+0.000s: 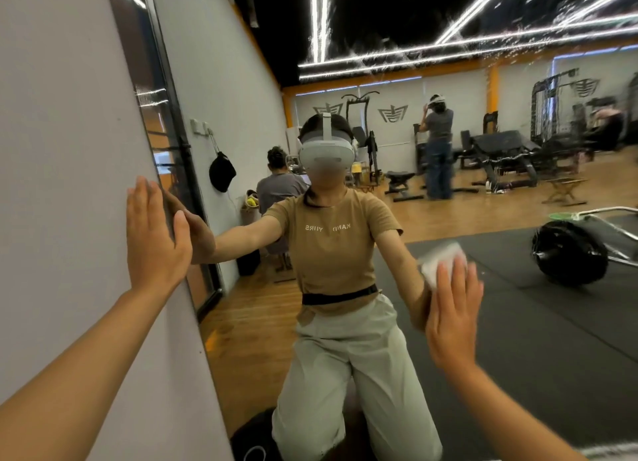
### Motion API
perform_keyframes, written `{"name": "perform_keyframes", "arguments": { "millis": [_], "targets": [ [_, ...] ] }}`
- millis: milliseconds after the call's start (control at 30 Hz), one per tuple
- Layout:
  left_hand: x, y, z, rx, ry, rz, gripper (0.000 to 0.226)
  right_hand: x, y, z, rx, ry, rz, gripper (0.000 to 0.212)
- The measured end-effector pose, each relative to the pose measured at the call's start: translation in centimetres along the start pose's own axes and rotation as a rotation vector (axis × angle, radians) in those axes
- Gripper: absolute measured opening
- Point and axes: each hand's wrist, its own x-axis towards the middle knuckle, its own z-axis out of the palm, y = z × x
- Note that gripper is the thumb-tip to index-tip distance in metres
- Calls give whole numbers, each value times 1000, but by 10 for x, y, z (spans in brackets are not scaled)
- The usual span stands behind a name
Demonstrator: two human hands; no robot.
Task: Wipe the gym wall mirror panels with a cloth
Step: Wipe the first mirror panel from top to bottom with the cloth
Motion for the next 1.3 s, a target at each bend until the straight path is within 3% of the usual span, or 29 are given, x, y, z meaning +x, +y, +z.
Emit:
{"name": "perform_keyframes", "arguments": {
  "millis": [100,167,333,500,600,700,800,900,967,1033,1167,1233,1300],
  "targets": [
    [0,-1,0,3,-5,-1,59,-108,38,-2,-66,-191,66,53],
    [0,-1,-1,7,-21,4,60,-125,47,-7,-80,-231,54,53],
    [-21,-2,-7,-18,-60,-1,60,-36,19,-15,-52,-180,-36,54],
    [-113,9,12,-80,-148,61,63,73,-5,-26,-93,-18,-146,49],
    [-173,15,34,-103,-247,111,64,80,1,-24,-122,16,-232,47],
    [-217,19,52,-115,-302,101,64,19,26,-13,-170,-15,-323,49],
    [-236,21,63,-120,-314,83,67,-91,69,-9,-264,-216,-437,70],
    [-238,21,69,-111,-315,83,69,-195,119,-24,-480,-614,-736,105],
    [-238,18,69,-106,-327,87,70,-224,146,-30,-548,-865,-882,127],
    [-238,16,69,-104,-337,93,70,-221,158,-31,-557,-934,-952,128],
    [-240,16,73,-107,-298,98,68,-180,148,-33,-431,-741,-983,103],
    [-241,18,78,-105,-261,91,66,-147,127,-29,-344,-558,-832,92],
    [-242,19,83,-113,-231,93,64,-114,99,-20,-255,-329,-555,80]
  ]
}}
